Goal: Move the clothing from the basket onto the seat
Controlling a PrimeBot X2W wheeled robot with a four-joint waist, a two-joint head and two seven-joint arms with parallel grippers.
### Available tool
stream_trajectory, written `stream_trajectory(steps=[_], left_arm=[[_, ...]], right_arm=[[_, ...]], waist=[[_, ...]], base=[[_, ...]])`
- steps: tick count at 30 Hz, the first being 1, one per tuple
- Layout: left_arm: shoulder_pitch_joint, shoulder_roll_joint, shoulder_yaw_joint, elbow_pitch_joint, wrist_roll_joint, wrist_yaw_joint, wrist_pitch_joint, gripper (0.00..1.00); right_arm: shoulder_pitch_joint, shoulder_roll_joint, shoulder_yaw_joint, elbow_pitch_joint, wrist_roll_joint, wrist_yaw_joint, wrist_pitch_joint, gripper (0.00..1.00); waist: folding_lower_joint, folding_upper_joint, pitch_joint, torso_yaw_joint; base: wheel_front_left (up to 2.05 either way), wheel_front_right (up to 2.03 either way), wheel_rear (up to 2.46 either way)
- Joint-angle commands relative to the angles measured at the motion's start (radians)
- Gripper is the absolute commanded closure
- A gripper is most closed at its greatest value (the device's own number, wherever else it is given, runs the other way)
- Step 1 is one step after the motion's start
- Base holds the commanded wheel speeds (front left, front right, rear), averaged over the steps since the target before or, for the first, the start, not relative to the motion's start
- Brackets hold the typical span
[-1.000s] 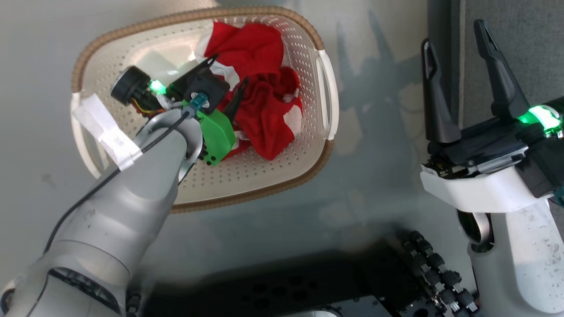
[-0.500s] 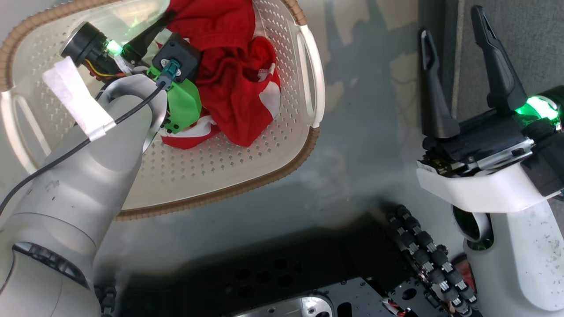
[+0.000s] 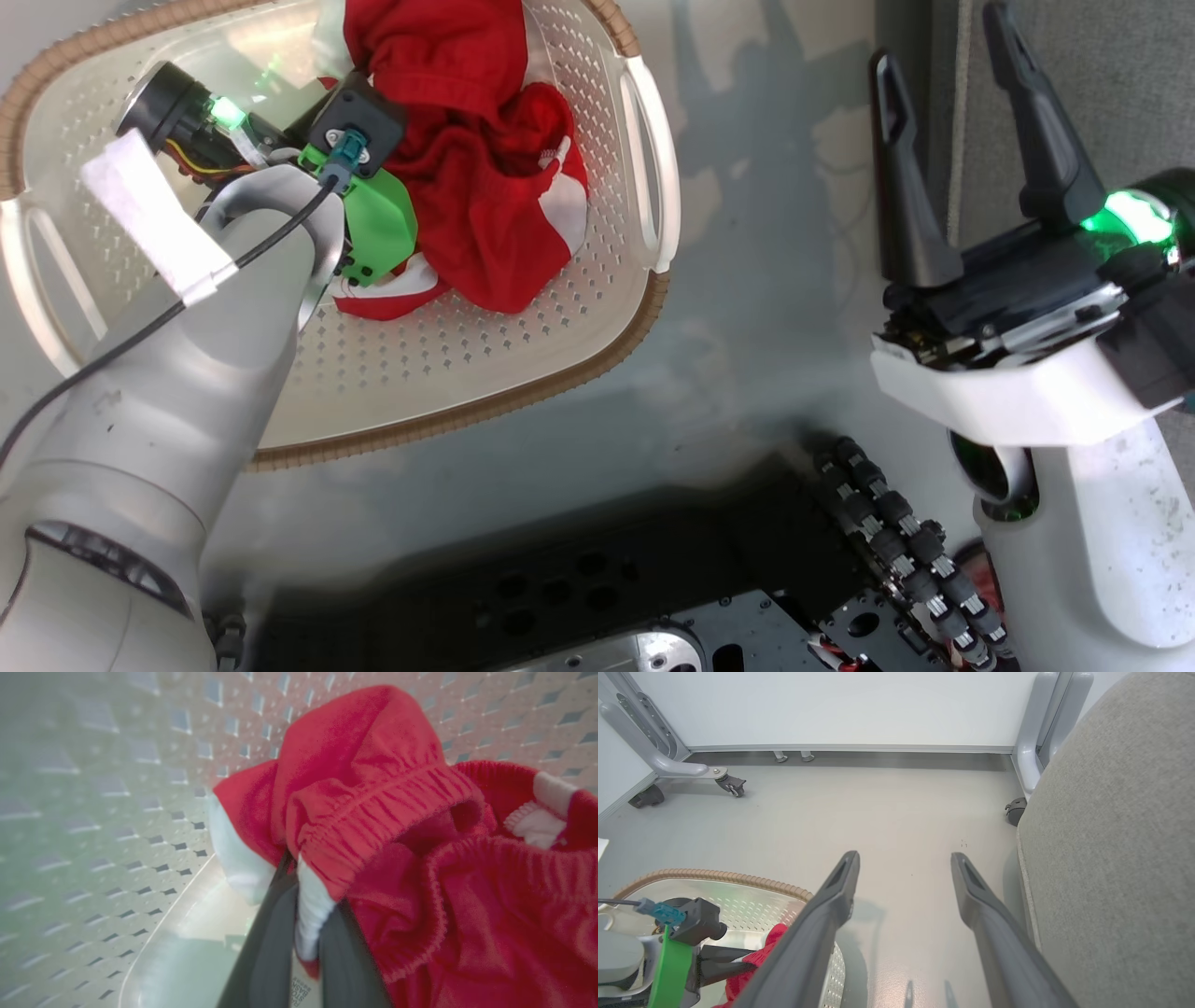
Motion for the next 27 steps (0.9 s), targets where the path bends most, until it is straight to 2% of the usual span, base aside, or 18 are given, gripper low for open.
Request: stream_trajectory(steps=[1,6,18,27], left_arm=[[0.029,0.005,0.017,-0.030,-0.008,0.013,0.001,1.00],[0.136,-0.019,0.067,-0.147,-0.021,0.035,0.001,1.00],[0.466,-0.065,0.215,-0.389,-0.010,0.029,0.001,1.00],[0.676,-0.090,0.301,-0.523,0.018,-0.023,0.000,1.00]], right_arm=[[-0.011,-0.002,-0.006,0.009,0.011,-0.001,-0.002,0.00],[0.010,-0.002,-0.029,0.040,0.008,-0.001,-0.002,0.00],[0.116,-0.003,-0.040,0.116,-0.038,-0.001,-0.002,0.00],[0.273,-0.003,-0.031,0.196,-0.003,-0.001,-0.002,0.00]], waist=[[-0.0001,-0.0001,-0.025,0.005],[-0.0001,-0.0001,-0.143,0.054],[-0.0001,-0.0001,-0.519,0.165],[-0.0001,-0.0001,-0.838,0.195]], base=[[0.00,0.00,0.00],[0.00,0.00,0.00],[0.00,0.00,0.00],[0.00,0.00,0.00]])
